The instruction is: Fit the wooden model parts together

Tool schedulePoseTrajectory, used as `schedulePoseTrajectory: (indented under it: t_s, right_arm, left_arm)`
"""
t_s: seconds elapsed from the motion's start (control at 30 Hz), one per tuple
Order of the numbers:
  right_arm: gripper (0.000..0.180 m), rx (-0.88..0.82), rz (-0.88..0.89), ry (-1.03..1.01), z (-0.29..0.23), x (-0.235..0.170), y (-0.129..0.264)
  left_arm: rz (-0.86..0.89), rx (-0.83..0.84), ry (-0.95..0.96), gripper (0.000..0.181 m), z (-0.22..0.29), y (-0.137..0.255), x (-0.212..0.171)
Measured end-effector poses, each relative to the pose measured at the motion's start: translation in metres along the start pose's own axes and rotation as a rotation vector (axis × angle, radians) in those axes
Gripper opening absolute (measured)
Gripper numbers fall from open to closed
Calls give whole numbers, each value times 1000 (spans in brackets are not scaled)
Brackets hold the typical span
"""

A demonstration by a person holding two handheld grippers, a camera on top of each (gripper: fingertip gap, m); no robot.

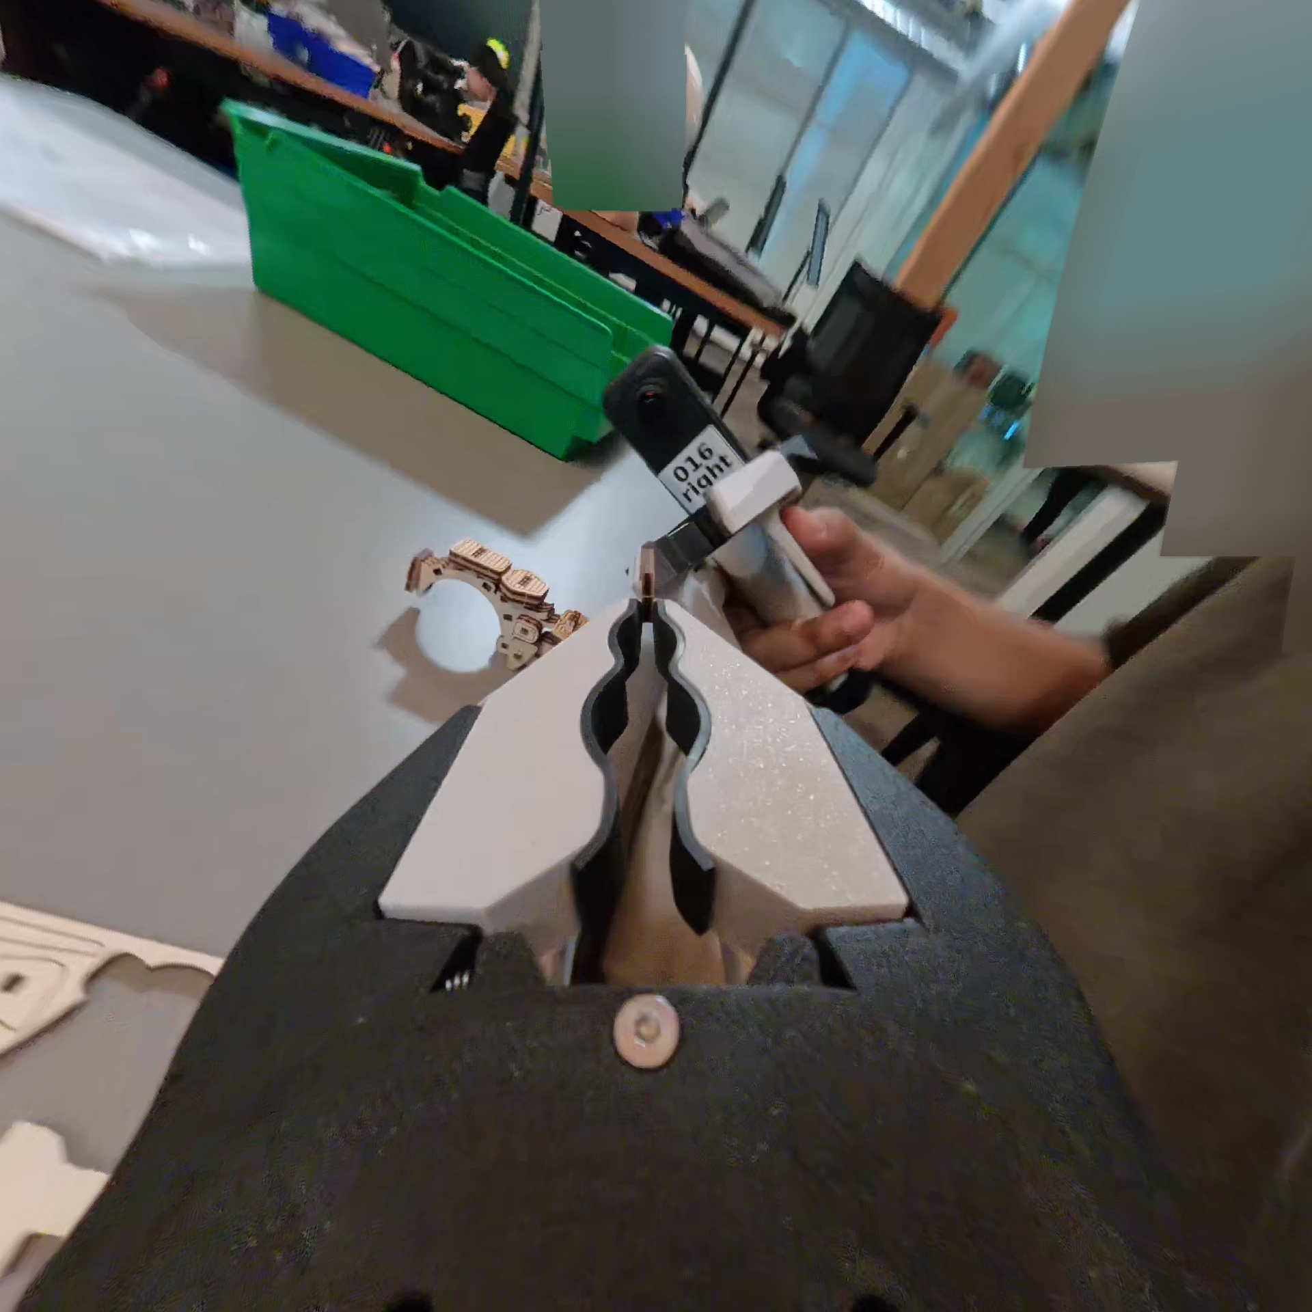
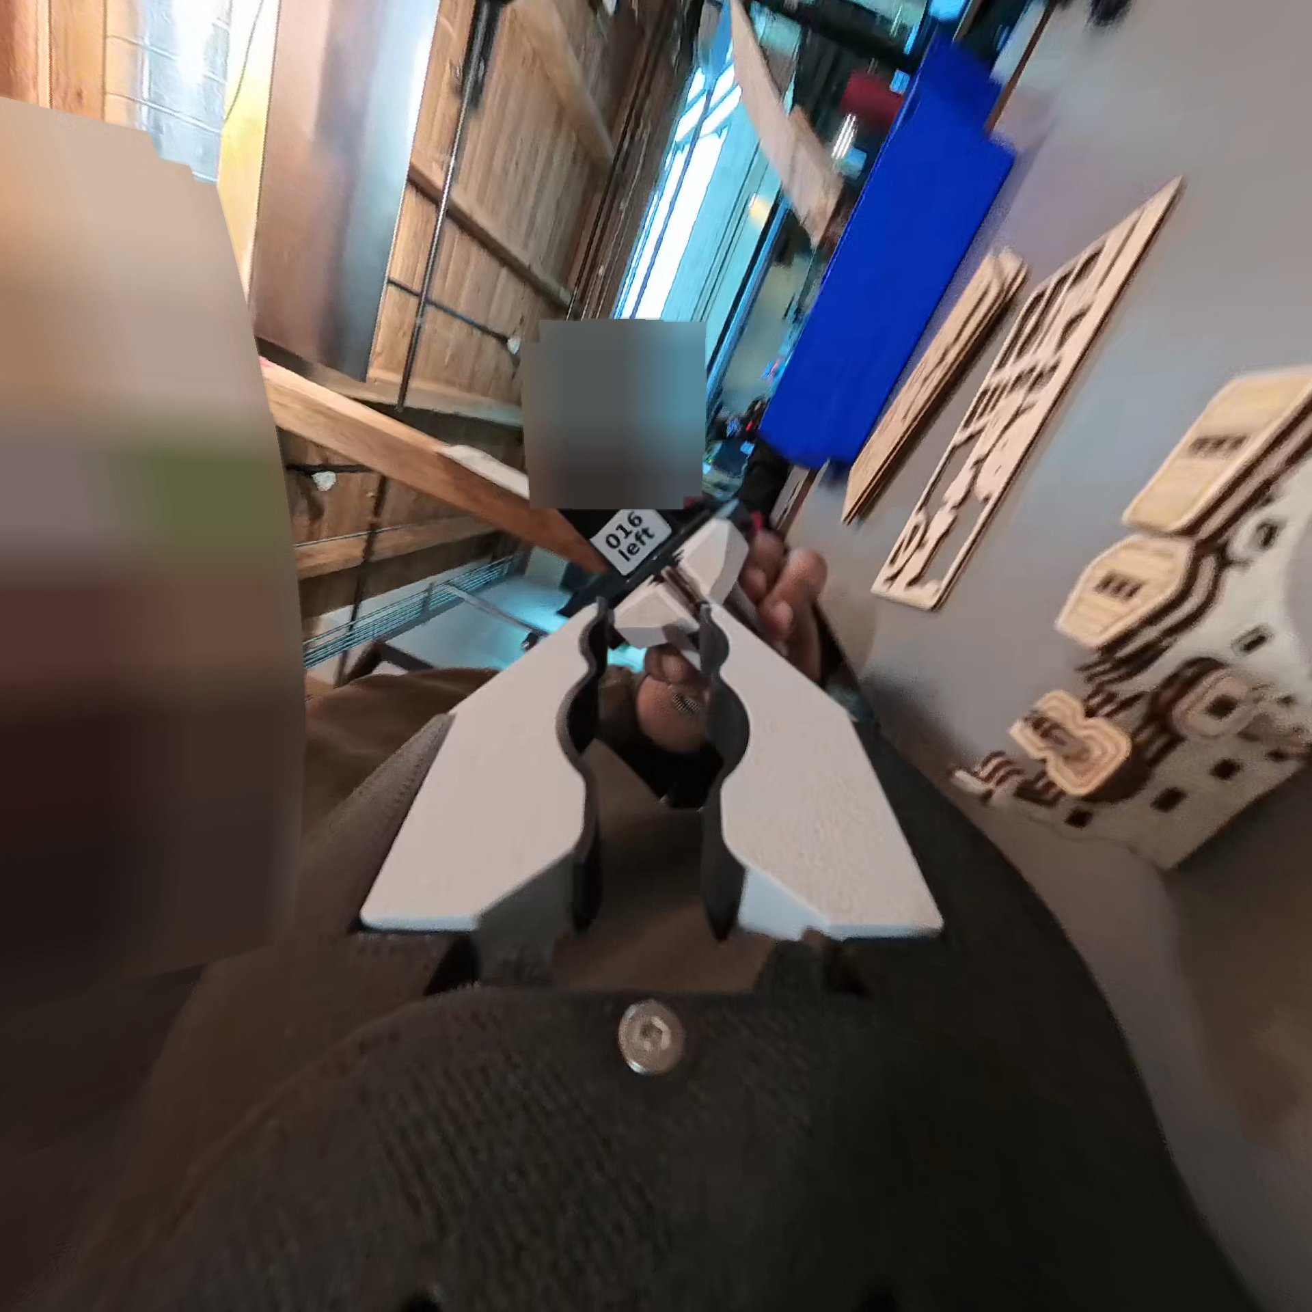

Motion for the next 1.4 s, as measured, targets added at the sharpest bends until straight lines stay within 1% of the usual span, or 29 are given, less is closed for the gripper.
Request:
schedulePoseTrajectory:
  t_s: [0.1,0.17,0.27,0.37,0.6,0.87,1.2,1.4]
  right_arm:
    - [24,-158,75,144,2,14,11]
    - [24,-310,78,273,5,17,14]
    - [24,-505,56,466,5,19,14]
    - [22,-606,22,563,7,15,8]
    - [21,-682,-43,647,11,6,-4]
    - [21,-686,-36,666,9,7,-3]
    - [19,-753,-80,732,13,5,-7]
    - [19,-735,-75,710,14,6,-5]
  left_arm:
    - [53,-99,257,0,-11,3,4]
    - [71,-143,349,0,-15,4,4]
    - [73,-146,376,0,-16,3,4]
    - [57,-127,352,0,-15,1,2]
    - [30,-126,316,0,-10,-3,-1]
    - [-1,-108,295,0,-9,-8,-5]
    - [-14,-124,320,0,-9,-10,-8]
    - [-19,-143,329,0,-6,-12,-8]
Point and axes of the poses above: each gripper's, where its closed fingertips meet, y back along the fingers, x out of its top, z = x × y across the jaws, the point moved 1 cm from there along y, back along the fingers, and after that the axes turned 13 degrees about -z, right-handed, at the moved point
